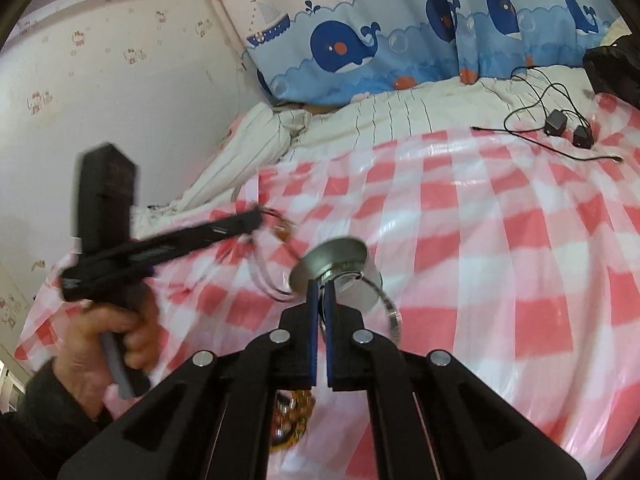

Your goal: Organize jewelry

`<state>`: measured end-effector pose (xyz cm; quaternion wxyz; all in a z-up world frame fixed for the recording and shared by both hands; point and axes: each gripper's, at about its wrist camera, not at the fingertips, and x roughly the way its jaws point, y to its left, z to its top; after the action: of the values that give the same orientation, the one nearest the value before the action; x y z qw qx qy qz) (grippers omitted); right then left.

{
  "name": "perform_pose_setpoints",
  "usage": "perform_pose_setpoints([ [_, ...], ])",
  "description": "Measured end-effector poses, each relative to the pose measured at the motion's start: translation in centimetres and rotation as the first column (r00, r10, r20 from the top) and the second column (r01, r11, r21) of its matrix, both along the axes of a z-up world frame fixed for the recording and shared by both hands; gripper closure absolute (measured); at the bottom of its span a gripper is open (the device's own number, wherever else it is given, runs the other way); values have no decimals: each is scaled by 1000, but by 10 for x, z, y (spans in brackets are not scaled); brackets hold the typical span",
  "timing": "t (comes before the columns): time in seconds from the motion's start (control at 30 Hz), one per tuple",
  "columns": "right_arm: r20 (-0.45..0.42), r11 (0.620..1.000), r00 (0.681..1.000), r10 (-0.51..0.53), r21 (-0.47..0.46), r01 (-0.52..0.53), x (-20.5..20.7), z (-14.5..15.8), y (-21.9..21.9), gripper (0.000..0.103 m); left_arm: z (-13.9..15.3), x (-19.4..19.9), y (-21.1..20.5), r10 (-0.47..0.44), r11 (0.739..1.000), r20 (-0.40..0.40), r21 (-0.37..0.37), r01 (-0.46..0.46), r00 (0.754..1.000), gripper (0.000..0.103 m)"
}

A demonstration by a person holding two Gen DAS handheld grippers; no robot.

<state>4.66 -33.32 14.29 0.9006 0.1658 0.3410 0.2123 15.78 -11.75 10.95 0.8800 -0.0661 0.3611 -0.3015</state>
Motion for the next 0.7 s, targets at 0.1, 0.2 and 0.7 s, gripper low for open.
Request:
perform_pose_setpoints([
  [0.1,-4,1000,1000,16,12,-15,13,1,2,100,-35,32,-8,54,993,-86,110,-44,995,89],
  [0.2,-2,999,999,37,15,-37,26,2,8,100,-59,45,-7,83,983,-131,174,-59,988,89],
  [0.7,-187,999,982,12,-39,-20,114,-48,39,98,-29,10,61,163,973,-39,172,-154,986,54],
])
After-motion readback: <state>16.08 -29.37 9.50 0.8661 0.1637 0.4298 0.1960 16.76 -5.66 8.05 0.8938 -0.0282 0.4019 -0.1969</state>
